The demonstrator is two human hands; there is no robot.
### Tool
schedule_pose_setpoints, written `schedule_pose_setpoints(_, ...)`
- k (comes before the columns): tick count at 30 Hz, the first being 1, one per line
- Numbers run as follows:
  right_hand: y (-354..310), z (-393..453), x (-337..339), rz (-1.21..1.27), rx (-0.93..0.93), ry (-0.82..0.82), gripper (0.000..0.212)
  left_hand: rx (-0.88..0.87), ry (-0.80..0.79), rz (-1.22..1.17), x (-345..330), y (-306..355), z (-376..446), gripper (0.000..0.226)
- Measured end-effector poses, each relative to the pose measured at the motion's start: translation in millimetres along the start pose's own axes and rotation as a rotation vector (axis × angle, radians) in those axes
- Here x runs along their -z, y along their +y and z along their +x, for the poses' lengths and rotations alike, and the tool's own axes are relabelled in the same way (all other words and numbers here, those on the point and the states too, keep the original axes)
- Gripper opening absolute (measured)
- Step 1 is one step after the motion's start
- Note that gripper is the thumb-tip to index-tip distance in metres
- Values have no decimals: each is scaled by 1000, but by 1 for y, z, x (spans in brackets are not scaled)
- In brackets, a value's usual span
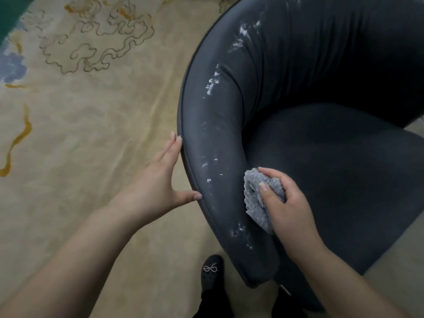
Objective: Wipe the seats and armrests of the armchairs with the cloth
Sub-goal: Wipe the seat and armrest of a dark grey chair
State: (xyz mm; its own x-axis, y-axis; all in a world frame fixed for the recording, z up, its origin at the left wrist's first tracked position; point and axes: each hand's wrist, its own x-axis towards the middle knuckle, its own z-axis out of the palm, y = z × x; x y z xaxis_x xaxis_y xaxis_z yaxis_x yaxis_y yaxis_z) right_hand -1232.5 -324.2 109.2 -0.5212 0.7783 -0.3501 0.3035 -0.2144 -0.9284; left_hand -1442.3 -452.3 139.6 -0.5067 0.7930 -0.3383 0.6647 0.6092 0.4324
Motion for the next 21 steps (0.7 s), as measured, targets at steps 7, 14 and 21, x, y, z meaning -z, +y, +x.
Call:
schedule_pose_setpoints(7,0,-27,-21,-70,119,38,23,-56,-47,146,6,3,10,131)
schedule_pose_setpoints(14,43,-38,-14,-326,250,86,29,-8,-25,112,-6,14,11,143)
schedule_pose_setpoints(21,25,-43,-36,-273,344,115,31,-18,-4,137,-9,14,13,142)
